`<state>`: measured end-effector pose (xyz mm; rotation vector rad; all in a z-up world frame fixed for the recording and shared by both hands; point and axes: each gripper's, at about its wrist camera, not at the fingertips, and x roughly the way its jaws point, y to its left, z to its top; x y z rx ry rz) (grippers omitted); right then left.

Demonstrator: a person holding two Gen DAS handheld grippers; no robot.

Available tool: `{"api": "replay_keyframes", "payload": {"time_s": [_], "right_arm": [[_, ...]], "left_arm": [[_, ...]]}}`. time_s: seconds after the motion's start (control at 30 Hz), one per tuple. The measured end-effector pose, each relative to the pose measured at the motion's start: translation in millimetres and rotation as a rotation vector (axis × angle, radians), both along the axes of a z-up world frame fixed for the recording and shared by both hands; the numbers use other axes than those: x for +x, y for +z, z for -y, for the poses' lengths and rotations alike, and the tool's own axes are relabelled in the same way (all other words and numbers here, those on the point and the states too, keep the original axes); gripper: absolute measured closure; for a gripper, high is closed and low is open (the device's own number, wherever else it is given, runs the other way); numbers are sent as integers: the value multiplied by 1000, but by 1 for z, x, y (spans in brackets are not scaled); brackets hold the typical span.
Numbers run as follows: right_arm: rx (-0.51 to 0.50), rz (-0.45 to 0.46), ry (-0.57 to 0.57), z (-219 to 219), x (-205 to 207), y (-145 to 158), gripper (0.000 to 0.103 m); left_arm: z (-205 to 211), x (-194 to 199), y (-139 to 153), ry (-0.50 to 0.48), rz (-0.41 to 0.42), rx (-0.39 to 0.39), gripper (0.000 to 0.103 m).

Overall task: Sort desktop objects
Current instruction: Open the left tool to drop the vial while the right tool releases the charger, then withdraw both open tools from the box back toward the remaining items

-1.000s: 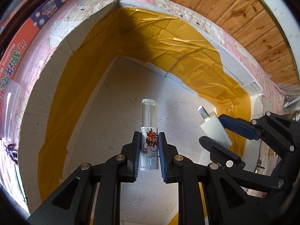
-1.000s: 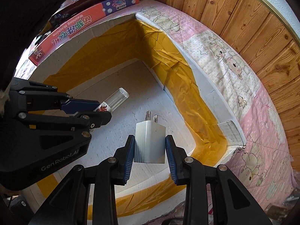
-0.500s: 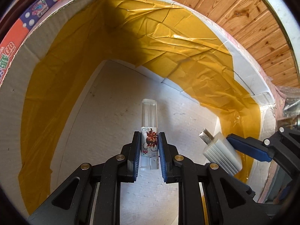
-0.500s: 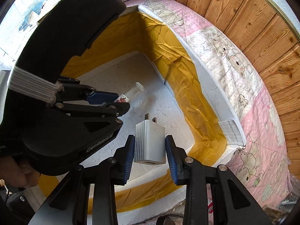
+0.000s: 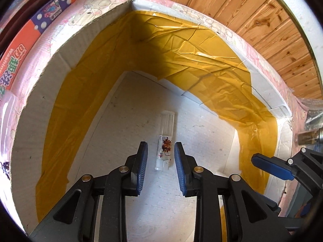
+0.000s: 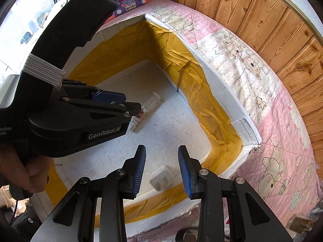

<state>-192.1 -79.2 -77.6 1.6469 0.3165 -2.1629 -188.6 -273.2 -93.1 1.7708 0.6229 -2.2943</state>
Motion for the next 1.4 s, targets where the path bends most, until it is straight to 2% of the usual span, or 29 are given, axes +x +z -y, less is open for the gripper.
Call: {"api": "replay_keyframes", "payload": {"time_s": [0.23,0.6,0.73,0.97,1.1,1.23,1.3,1.37,1.4], "right_arm": [[-51,-22,-2,-11,18,20,68],[-58,-68,5,-22,47,44,67],[-65,-78,-29,-22,57,40,67],[-78,-107,-192,-26,94,34,67],[-62,-93,-204,-14,113,16,68],[-62,-89,-212,-22,127,13,72],[-93,-89,-218,-27,137,18,72],[-198,-103,-214,-32,149,31,72],[-211,-116,-222,-35,156,37,72]], "left_arm": [[-14,22,16,-33,1,-31,74],[-35,58,47,-64,-28,-64,74],[-42,79,56,-64,-40,-63,74],[-66,117,70,-104,-68,-54,74],[-78,136,73,-116,-70,-64,74],[-89,153,80,-133,-79,-56,74],[-99,161,86,-158,-92,-69,74],[-109,167,92,-186,-105,-76,74],[-114,170,95,-194,-111,-83,74]]}}
